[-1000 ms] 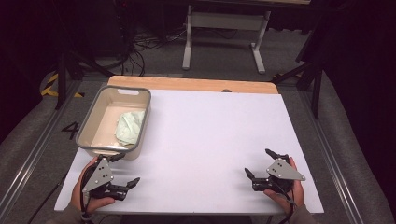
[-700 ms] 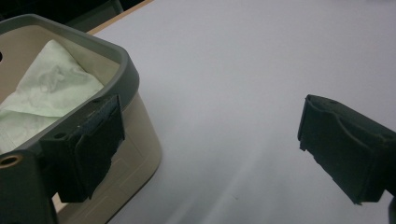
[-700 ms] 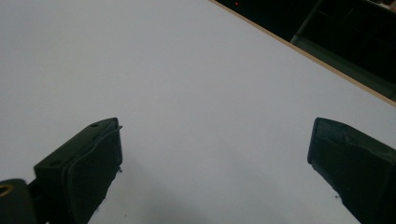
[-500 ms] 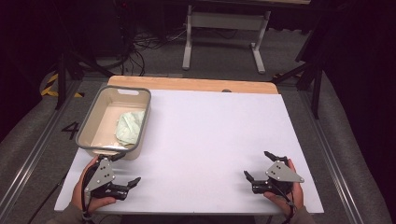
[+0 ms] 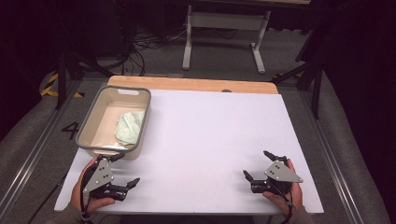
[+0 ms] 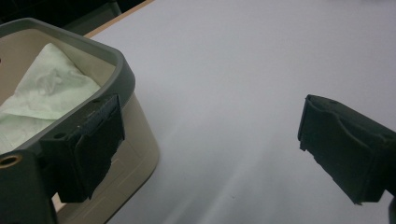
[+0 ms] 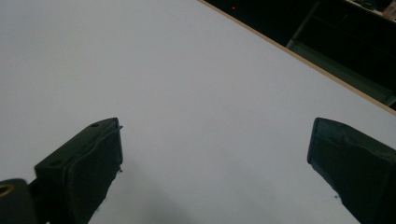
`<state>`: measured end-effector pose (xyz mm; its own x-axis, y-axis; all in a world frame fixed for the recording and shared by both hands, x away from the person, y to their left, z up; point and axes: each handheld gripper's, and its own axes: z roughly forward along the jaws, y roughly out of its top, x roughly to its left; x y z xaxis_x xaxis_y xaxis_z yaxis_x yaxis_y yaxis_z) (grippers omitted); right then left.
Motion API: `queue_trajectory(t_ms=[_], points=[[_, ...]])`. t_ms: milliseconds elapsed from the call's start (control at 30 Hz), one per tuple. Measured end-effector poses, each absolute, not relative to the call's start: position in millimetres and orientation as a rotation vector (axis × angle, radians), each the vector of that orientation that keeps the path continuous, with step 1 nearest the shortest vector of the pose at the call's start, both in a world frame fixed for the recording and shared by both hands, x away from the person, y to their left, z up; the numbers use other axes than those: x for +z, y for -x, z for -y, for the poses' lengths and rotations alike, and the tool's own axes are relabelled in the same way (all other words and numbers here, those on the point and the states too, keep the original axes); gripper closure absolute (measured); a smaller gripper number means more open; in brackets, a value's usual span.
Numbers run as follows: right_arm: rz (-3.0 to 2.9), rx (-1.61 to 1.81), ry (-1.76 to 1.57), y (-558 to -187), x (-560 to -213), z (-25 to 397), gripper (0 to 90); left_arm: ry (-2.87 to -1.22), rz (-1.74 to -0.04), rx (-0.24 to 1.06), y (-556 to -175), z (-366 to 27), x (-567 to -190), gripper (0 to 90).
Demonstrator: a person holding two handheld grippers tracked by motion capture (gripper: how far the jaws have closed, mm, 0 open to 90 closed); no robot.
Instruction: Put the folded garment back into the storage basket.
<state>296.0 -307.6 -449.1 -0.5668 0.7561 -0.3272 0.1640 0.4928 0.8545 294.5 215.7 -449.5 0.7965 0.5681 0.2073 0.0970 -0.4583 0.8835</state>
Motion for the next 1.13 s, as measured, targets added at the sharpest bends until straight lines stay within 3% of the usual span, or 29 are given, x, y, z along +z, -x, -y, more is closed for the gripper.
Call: queue_trajectory(t_ms=[1133], points=[[-2.029, 1.059, -0.758, -298.2, -451.0, 308.6, 4.1, -2.000, -0.504, 0.593, -296.7, -214.4, -449.6, 8.3]])
